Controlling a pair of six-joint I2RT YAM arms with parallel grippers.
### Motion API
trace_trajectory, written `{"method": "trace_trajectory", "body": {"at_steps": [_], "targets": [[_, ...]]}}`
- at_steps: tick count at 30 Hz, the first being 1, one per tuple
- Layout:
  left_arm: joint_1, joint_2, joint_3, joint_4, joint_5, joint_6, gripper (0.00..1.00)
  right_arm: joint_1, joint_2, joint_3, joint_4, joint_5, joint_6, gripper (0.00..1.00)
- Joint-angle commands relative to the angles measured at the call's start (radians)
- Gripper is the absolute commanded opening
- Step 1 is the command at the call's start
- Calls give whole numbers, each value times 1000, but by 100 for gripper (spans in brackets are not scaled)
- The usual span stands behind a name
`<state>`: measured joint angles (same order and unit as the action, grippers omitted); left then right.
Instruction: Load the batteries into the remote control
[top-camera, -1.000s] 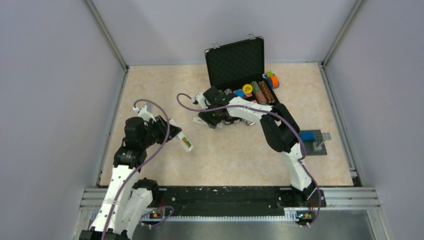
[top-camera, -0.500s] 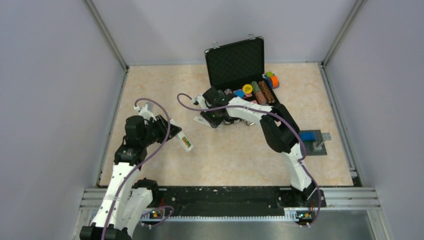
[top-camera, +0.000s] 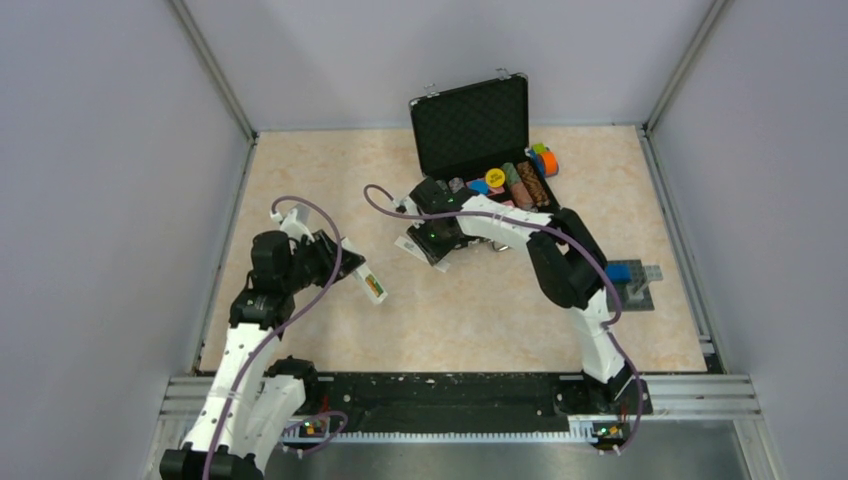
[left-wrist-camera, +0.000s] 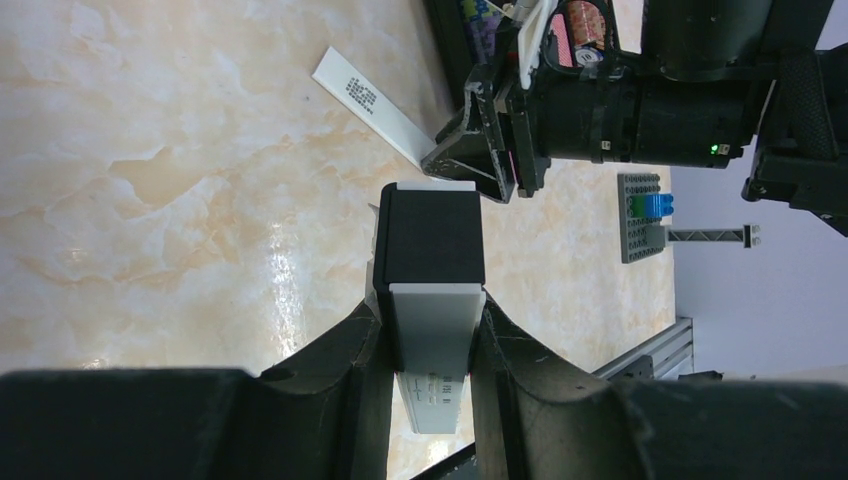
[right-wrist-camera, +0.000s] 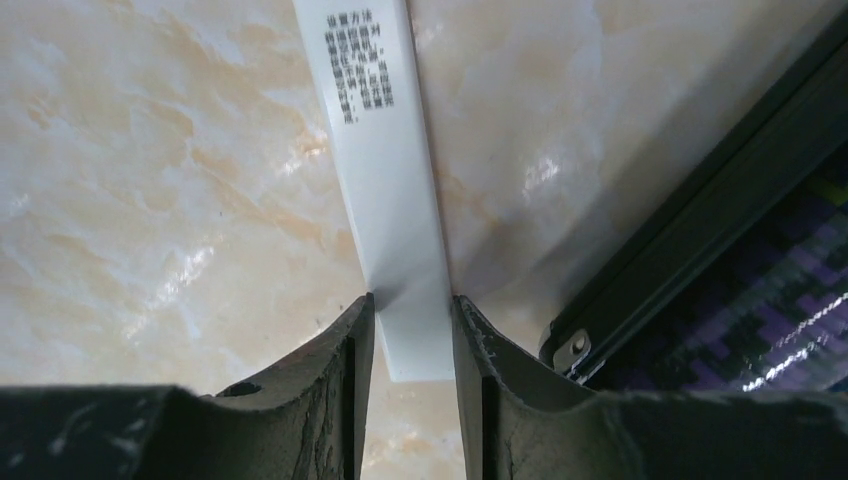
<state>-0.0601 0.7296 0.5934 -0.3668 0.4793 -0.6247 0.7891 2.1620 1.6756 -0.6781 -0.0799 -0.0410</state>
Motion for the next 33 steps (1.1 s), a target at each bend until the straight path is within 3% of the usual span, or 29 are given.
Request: {"method": "trace_trajectory", "body": {"at_steps": [1, 8, 14, 25, 27, 33], "targets": [[5, -1, -16, 64, 27, -1, 0, 10, -100, -18, -21, -21, 33, 34], [5, 35, -64, 140, 109, -31, 0, 13, -173, -99, -17, -26, 89, 36], [-15, 133, -176, 377, 206, -167, 0, 42, -199, -174, 44, 51, 112, 43], [-182, 185, -404, 789, 0, -273, 0, 41, -246, -253, 151, 128, 180, 48], [-194, 175, -454, 854, -46, -285, 4, 41, -240, -253, 155, 126, 173, 48], [-231, 139, -535, 911, -211, -312, 9, 41, -216, -235, 156, 105, 173, 48]]}}
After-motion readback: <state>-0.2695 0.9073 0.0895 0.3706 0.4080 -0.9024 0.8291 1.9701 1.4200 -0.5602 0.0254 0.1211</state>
